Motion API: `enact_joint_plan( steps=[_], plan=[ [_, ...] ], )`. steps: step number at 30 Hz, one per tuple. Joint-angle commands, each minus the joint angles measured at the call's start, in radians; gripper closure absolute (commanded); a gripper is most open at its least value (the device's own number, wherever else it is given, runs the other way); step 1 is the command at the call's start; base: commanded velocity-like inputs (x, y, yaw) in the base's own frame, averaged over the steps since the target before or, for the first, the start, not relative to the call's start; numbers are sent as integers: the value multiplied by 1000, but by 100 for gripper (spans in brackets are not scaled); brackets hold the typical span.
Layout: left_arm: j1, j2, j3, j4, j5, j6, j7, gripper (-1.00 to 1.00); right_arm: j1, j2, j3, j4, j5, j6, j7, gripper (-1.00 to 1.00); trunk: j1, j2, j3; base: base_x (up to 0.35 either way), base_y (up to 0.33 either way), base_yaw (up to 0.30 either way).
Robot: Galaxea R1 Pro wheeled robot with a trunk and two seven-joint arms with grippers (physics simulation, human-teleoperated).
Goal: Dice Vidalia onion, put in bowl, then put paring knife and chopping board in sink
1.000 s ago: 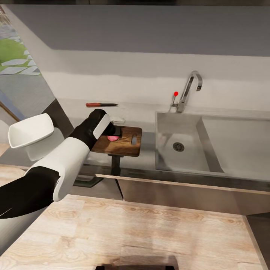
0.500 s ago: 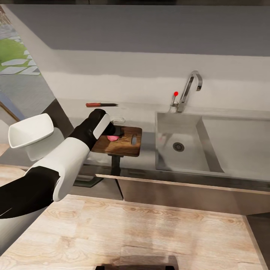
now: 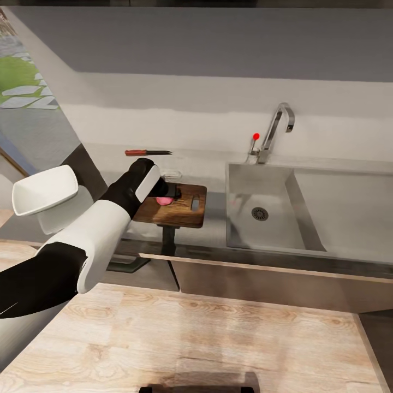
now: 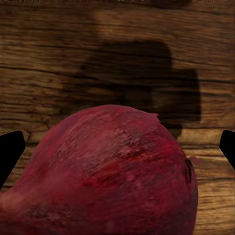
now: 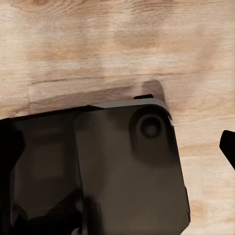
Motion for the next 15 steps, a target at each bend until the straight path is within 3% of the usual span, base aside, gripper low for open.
enact_joint_plan(
  steps=[1, 4, 8, 12, 15],
  plan=[
    [-1, 1, -4, -2, 11, 2, 9, -100, 0, 1, 8, 1, -6, -3, -4, -100, 1, -2, -1, 0, 0, 0],
    [-1, 1, -4, -28, 11, 3, 10, -100, 0, 2, 8, 1, -6, -3, -4, -100, 1, -2, -1, 0, 0, 0],
    [-1, 6, -1, -145, 11, 7, 10, -100, 0, 1, 8, 1, -6, -2, -4, -100, 1, -2, -1, 0, 0, 0],
    [-1, 22, 1, -354, 11, 11, 12, -100, 0, 1, 8, 1, -6, -2, -4, -100, 1, -2, -1, 0, 0, 0],
    [-1, 34, -1, -448, 11, 12, 12, -100, 0, 0, 8, 1, -6, -2, -4, -100, 1, -2, -1, 0, 0, 0]
  ],
)
